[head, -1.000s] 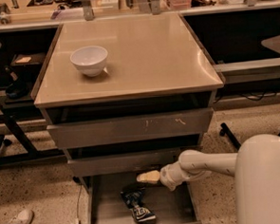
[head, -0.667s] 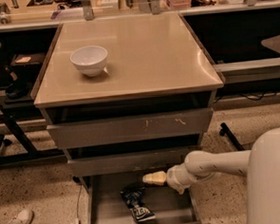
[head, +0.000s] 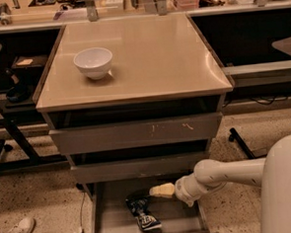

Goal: Place blue chip bag into bottom drawer

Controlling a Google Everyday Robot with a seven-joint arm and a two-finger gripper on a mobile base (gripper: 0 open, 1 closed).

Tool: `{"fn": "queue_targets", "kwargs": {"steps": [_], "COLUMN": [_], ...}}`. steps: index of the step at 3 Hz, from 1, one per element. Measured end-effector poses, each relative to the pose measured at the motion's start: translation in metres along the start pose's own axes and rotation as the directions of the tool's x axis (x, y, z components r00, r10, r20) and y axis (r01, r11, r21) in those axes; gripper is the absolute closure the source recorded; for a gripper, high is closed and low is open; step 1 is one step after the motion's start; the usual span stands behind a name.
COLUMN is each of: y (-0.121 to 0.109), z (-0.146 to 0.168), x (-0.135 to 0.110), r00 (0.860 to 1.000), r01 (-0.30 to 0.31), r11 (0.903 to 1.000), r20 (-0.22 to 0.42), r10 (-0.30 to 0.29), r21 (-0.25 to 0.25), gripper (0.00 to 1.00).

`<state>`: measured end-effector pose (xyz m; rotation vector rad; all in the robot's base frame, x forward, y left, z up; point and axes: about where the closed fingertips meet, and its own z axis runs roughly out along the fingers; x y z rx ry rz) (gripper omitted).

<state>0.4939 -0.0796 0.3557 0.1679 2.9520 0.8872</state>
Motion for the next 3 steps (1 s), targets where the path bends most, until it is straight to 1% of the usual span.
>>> {"fn": "queue_targets", "kwargs": {"steps": [1,2,3], "y": [-0.023,-0.059,-0.063], "z": [-0.037,-0.091,-0.092], "x": [0.018,0.072,0.103], "r00": [0.996,0.969,0.970], "r01": [-0.087,-0.239,-0.243], "r11": [0.9961,0.9696,0.9674], "r20": [0.023,0.072,0.035], "r10": [0.087,0.235,0.241], "r21": [0.014,0.051,0.072], "gripper": [0.00,0.00,0.00]}}
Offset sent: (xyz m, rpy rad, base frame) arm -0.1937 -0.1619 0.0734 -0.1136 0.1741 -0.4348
